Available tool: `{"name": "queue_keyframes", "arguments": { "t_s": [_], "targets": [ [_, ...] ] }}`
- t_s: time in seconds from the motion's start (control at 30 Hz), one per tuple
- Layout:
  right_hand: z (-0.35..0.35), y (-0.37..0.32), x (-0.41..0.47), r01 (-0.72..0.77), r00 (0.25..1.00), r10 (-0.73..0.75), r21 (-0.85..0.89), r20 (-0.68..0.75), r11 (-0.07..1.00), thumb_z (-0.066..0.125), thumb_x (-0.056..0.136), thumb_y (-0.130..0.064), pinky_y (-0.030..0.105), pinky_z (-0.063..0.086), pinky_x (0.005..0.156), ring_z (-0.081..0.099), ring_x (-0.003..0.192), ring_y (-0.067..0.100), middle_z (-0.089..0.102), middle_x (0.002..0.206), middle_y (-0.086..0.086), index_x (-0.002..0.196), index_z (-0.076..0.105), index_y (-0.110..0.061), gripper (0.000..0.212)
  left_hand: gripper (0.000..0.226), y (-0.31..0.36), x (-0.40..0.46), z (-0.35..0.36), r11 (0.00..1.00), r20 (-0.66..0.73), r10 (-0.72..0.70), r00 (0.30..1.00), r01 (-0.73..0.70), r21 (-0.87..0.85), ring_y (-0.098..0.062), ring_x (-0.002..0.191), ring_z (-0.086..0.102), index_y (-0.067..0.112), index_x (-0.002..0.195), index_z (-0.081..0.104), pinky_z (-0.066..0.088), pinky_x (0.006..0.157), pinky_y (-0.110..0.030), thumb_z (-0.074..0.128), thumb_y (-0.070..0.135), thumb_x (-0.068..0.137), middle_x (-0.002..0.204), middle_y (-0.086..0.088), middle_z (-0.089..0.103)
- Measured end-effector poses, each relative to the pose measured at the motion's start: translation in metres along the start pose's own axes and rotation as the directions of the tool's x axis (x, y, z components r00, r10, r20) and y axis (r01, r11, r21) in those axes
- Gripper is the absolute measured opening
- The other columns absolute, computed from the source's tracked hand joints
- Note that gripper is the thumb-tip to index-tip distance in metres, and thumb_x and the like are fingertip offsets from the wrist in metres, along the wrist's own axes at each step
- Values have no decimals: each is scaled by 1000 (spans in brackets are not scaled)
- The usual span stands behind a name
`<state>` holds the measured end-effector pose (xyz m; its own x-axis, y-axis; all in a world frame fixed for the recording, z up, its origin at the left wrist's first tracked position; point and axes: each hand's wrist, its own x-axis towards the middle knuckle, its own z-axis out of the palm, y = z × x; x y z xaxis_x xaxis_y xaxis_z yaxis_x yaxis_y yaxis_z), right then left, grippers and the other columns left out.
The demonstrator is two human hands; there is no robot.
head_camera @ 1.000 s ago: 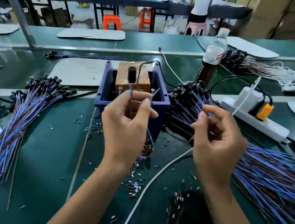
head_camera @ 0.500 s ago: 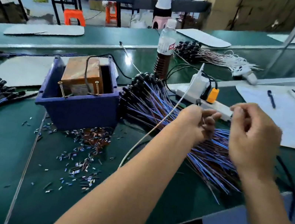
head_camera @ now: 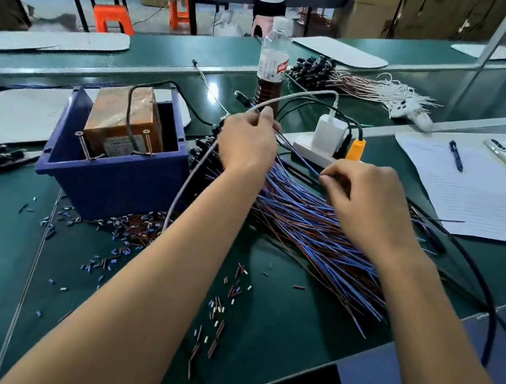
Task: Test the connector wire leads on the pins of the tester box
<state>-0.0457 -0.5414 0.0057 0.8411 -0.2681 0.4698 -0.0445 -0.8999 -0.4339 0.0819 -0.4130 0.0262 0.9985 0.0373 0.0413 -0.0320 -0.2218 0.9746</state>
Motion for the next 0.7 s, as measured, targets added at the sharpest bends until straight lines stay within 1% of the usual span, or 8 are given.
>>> {"name": "queue_keyframes", "arguments": {
  "t_s": [0.07,0.13,0.2,0.33,0.43,0.53,0.63,0.7],
  "targets": [
    [8,-2,2,3,1000,-3,-49,-6,999,73,97,-29,36,56,74,66,80,23,74,83,0,96,80,-19,13,47,-8,5,-14,903,-70,226,972,-182,389,-24,67,62,19,64,62,47,67,-31,56,44,103,62,4,60],
    [18,-3,2,3,1000,-4,-108,-14,994,76,94,-31,29,47,68,61,76,19,71,82,-1,91,81,-18,15,47,-17,8,-23,803,-30,301,953,-236,548,-27,68,65,15,69,66,48,65,-32,56,47,102,66,-1,64],
    [27,-5,0,-12,1000,11,-155,-5,988,78,92,-33,27,39,68,55,76,17,70,82,1,88,82,-18,16,49,-25,8,-26,724,45,276,960,-238,647,-32,72,68,10,76,70,57,69,-37,56,49,102,75,-8,69],
    [36,-10,-2,-84,996,83,-136,-17,987,81,89,-35,30,48,71,62,80,21,70,84,3,88,80,-20,15,59,-32,-7,-34,759,205,252,946,-325,564,-37,62,60,8,61,58,57,66,-39,55,49,102,60,-10,59],
    [37,-27,0,-75,979,67,-33,-194,997,78,91,-32,28,41,66,59,73,17,71,80,1,85,78,-17,16,62,-35,-22,-55,783,262,351,899,-435,444,-32,54,57,5,59,59,48,53,-36,55,49,103,53,-10,60],
    [39,-59,2,91,941,-53,101,-333,991,74,95,-27,25,35,61,55,63,12,69,73,-2,82,76,-14,18,65,-39,-47,-88,709,135,572,809,-570,415,-20,43,34,14,50,33,25,46,-35,54,44,103,43,2,35],
    [48,-99,-3,278,922,-192,233,-335,932,72,97,-24,29,47,63,61,63,12,70,73,-4,84,76,-14,17,58,-49,-66,-133,643,5,708,707,-646,412,-22,46,33,15,53,32,25,49,-39,51,35,105,48,3,33],
    [61,-135,-11,397,904,-309,313,-297,863,72,98,-22,30,50,65,65,66,15,73,76,-2,87,76,-12,16,55,-60,-70,-169,642,-112,723,682,-604,473,-18,48,31,14,55,35,23,51,-37,50,30,105,50,4,33]
  ]
}}
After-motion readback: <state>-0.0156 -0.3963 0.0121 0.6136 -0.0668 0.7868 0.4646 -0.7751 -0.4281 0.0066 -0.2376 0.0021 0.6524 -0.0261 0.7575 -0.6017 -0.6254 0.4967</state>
